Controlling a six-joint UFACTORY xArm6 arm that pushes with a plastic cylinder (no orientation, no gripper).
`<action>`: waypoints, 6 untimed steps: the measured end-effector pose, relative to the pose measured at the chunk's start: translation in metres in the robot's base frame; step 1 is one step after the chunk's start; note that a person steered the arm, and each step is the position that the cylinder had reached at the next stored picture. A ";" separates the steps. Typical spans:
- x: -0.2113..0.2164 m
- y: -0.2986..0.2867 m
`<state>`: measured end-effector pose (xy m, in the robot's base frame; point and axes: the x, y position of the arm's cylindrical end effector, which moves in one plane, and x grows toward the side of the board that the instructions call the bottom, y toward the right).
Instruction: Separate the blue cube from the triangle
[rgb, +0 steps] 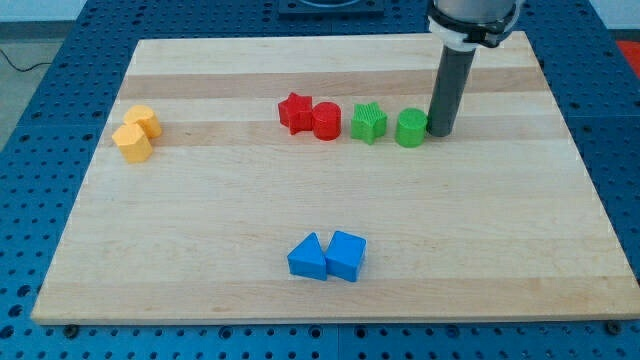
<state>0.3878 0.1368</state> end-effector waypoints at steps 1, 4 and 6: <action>0.000 0.013; 0.081 0.052; 0.204 -0.009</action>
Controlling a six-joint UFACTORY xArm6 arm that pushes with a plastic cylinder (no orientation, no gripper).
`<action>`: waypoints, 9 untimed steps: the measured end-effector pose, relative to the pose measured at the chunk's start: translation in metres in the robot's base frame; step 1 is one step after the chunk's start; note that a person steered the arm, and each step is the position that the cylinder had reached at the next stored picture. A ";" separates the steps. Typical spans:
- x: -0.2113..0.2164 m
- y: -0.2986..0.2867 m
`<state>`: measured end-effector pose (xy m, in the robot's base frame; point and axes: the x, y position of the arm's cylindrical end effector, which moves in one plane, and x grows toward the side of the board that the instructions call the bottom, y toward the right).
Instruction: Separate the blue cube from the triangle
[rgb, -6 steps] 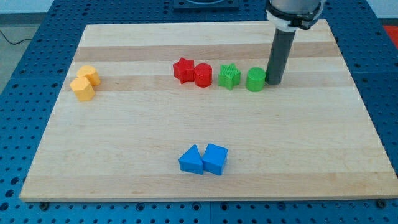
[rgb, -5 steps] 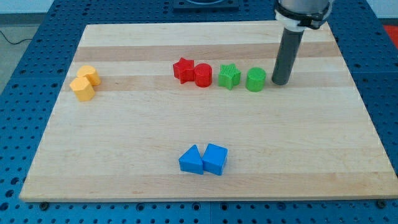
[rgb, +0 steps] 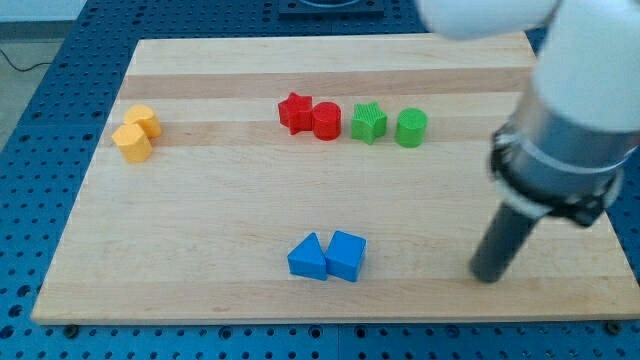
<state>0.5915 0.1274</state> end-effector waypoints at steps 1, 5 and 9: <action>0.011 -0.082; -0.029 -0.102; -0.108 -0.032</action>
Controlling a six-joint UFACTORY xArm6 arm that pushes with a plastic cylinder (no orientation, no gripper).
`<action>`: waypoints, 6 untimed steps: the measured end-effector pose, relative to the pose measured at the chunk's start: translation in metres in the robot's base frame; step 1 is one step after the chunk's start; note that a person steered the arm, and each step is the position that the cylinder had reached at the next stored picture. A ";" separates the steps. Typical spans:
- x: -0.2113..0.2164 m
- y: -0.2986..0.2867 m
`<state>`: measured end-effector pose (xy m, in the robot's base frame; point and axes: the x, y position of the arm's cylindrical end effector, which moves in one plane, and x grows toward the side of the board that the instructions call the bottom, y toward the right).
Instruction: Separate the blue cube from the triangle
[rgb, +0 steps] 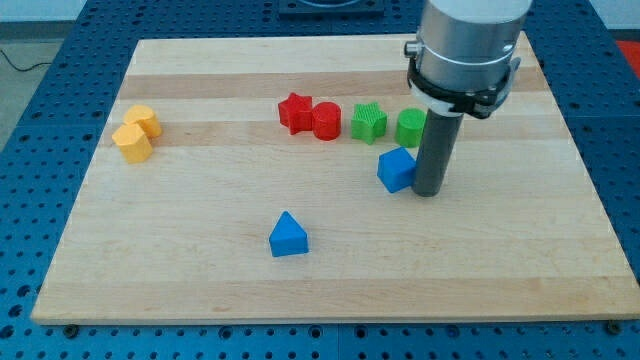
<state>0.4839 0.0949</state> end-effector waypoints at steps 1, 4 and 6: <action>0.006 -0.067; -0.043 -0.003; -0.042 -0.055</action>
